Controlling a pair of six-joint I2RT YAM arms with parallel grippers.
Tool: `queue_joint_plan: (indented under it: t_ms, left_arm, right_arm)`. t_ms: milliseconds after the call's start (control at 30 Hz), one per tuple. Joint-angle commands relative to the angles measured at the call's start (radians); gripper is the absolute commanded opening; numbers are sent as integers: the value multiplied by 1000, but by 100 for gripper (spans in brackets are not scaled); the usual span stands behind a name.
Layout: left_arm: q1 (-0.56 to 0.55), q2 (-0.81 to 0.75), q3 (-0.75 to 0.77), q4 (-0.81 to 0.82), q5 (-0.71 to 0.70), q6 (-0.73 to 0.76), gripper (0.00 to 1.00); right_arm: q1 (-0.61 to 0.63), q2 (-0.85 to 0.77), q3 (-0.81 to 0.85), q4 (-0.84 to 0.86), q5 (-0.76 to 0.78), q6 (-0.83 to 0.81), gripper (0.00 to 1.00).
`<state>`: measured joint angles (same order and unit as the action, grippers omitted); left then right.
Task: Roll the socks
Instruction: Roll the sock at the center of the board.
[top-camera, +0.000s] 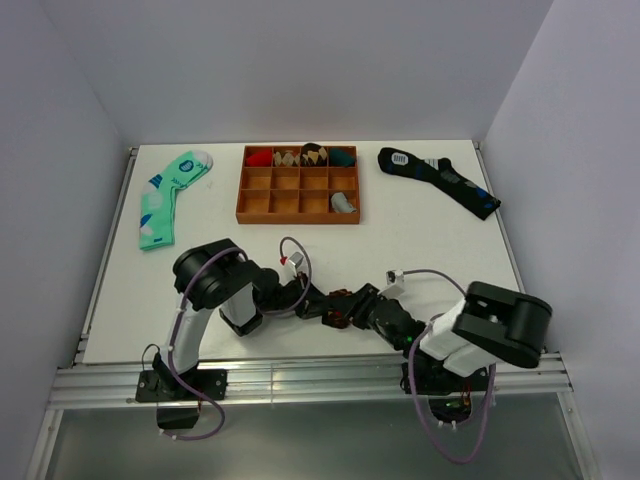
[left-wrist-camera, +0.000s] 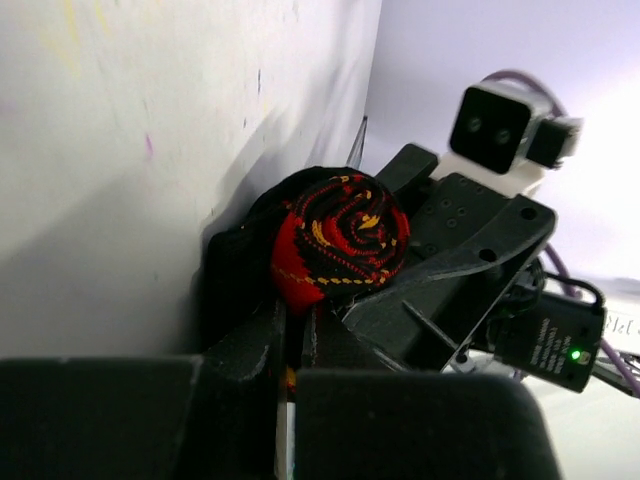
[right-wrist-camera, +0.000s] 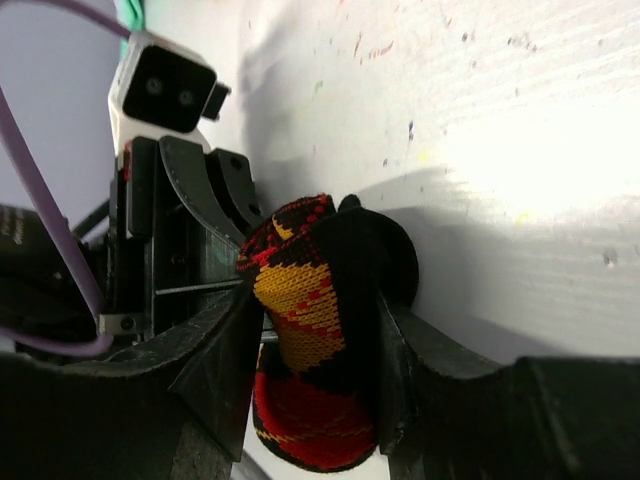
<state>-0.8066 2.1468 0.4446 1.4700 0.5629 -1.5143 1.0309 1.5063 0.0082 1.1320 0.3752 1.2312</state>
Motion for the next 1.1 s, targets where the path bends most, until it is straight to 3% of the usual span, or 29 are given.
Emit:
queue_joint_plan:
  t_ms: [0,167,200,467,600,900,1067]
  left_arm:
    - [-233,-34,10,-73,324,-21,0]
    - [-233,-123,-6,-13,315,-50,0]
    - [-233,-137,-6,-8,308,-47,0]
    - [-233,-223,19,-52,295,-24,0]
    - [-232,-216,5,10,279,-43,0]
    - [-191,-222,-53,-60,210,49,1]
    - [-163,-223,-58,-99,203,103,16]
  right_arm:
    - [52,-171,13,-4,-311,-42,42]
    - [54,-354,42,-159,-285,-62,36]
    - [54,-371,45,-196,-282,-62,30]
    - [54,-465,4,-202,-272,-6,12]
    - [54,-517,-5,-228,-268,27,1]
    - [54,-741,-5,-515,-182,48,0]
    - [54,-759,-47,-520,-164,62,0]
